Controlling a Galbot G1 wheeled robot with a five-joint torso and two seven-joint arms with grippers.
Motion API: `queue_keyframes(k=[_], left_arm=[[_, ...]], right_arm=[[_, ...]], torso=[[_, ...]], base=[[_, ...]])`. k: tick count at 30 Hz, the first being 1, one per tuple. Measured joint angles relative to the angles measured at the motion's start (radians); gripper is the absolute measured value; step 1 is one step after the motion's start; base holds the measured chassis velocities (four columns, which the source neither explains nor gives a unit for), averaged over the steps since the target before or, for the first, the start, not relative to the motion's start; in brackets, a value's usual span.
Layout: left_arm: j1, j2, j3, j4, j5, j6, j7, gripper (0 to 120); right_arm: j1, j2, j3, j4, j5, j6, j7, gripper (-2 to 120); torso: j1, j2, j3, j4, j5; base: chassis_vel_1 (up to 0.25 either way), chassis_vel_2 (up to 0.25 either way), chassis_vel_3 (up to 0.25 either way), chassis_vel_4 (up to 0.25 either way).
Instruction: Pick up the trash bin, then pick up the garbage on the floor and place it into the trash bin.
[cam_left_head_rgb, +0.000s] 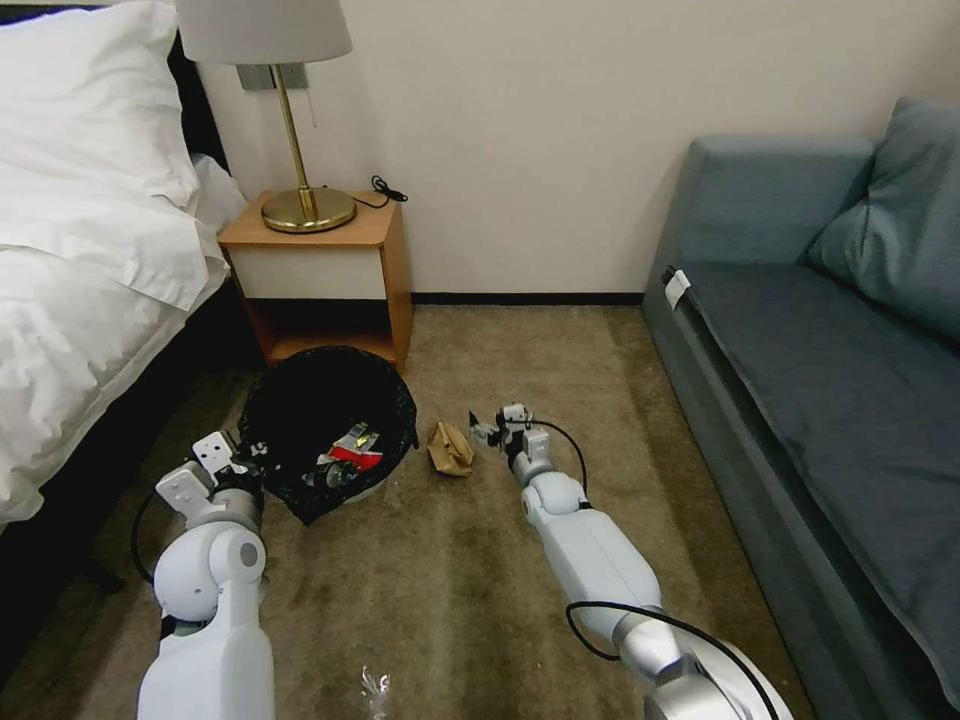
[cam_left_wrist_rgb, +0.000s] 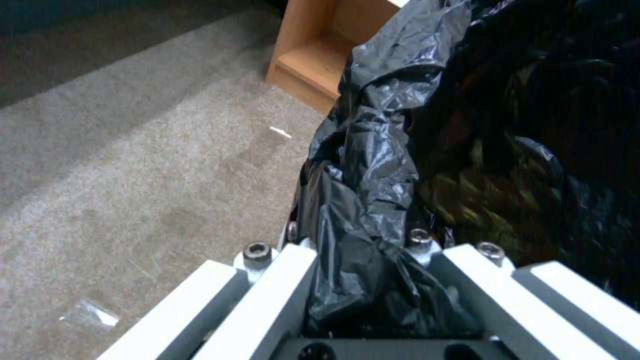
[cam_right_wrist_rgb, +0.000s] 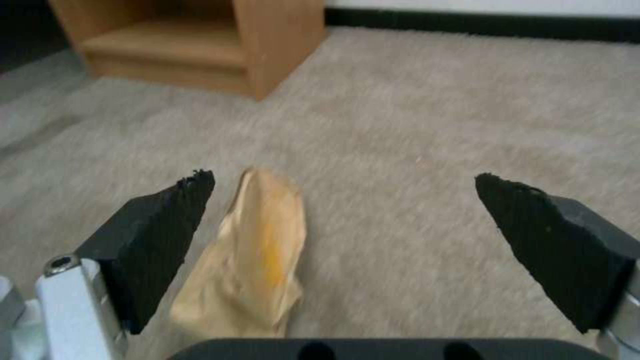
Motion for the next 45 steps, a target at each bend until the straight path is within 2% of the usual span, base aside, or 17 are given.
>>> queue_keyframes(k=[8,45], left_arm=[[0.002,-0.019,0.006,0.004,0.024,-0.012,0.007,3],[0.026,-0.02,-0.006,-0.034,0.103,-0.028,0.024,3]], right_arm=[[-0.001,0.0,-0.014,-0.029,-0.023,0.001,-0.055,100],[-0.034,0.0,-0.132,-0.036,0.009,0.017,-0.31,100]], torso=[[0.0,0.0,0.0,0.0,-0.0001],[0.0,0.0,0.0,0.0002,-0.0001]], base=[[0.0,0.0,0.0,0.0],[0.0,0.0,0.0,0.0]])
